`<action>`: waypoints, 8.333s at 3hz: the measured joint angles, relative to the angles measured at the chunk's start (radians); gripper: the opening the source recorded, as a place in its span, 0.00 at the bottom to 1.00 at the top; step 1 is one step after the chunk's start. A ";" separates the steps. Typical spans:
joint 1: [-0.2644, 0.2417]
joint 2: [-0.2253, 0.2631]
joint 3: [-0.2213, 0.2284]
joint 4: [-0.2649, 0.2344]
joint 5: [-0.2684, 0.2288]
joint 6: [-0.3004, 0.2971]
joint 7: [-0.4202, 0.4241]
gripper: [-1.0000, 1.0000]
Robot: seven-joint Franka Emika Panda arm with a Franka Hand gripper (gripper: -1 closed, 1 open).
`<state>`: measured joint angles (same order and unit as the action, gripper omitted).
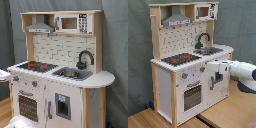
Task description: Play with the kitchen
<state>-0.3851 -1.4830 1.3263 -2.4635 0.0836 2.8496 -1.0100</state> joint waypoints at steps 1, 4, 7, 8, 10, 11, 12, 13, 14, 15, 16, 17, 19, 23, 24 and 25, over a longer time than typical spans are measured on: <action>0.001 -0.001 -0.055 0.006 -0.001 -0.020 -0.094 1.00; 0.001 0.002 -0.201 0.041 -0.001 -0.113 -0.376 1.00; -0.158 0.081 -0.331 0.038 0.000 -0.047 -0.545 1.00; -0.224 0.111 -0.350 0.039 0.000 0.019 -0.567 1.00; -0.347 0.207 -0.355 0.055 0.000 0.166 -0.586 1.00; -0.415 0.273 -0.346 0.097 0.000 0.210 -0.601 1.00; -0.472 0.334 -0.334 0.156 0.000 0.227 -0.617 1.00; -0.526 0.396 -0.315 0.223 0.000 0.232 -0.633 1.00; -0.584 0.465 -0.287 0.294 0.000 0.234 -0.650 1.00; -0.637 0.526 -0.250 0.344 0.000 0.243 -0.662 1.00; -0.693 0.575 -0.196 0.393 0.000 0.248 -0.663 1.00; -0.743 0.605 -0.163 0.464 0.000 0.246 -0.689 1.00; -0.833 0.678 -0.091 0.567 0.000 0.246 -0.738 1.00; -0.695 0.722 -0.162 0.474 0.000 0.279 -0.739 0.00; -0.620 0.750 -0.204 0.431 0.000 0.307 -0.755 0.00; -0.549 0.776 -0.249 0.395 0.000 0.321 -0.785 0.00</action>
<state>-0.9337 -0.7073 1.0778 -2.0685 0.0837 3.1707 -1.7949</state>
